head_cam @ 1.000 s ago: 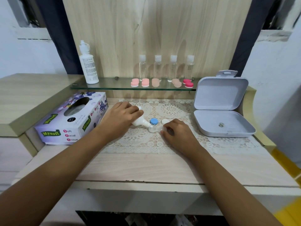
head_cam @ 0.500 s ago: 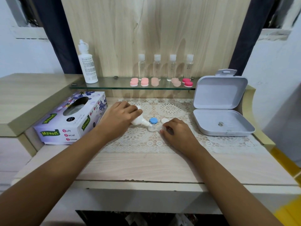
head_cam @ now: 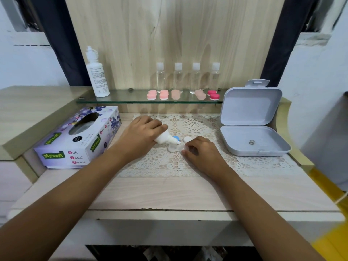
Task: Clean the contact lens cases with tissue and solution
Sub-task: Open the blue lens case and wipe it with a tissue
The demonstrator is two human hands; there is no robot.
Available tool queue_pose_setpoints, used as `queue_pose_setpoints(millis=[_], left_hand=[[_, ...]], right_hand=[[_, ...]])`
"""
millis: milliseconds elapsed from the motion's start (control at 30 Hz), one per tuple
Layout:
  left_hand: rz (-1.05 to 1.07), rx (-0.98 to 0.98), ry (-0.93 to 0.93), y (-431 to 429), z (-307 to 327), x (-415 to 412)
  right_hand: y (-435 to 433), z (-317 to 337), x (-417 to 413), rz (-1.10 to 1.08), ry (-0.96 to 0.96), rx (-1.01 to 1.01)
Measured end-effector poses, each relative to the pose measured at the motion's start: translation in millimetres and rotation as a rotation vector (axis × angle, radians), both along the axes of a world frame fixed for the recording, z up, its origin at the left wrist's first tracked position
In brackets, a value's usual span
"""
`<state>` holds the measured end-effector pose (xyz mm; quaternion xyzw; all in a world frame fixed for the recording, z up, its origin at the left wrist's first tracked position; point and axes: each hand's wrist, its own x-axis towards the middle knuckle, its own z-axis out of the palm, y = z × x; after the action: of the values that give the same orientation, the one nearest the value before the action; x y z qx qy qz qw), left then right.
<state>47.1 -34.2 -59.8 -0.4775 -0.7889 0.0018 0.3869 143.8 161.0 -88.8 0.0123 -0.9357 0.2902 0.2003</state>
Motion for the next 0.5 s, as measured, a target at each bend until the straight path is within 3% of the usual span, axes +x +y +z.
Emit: queue_pose_setpoints(millis=[500], left_hand=[[-0.042, -0.031, 0.052, 14, -1, 3]], right_hand=[[1, 1, -1, 0.017, 0.006, 0.012]])
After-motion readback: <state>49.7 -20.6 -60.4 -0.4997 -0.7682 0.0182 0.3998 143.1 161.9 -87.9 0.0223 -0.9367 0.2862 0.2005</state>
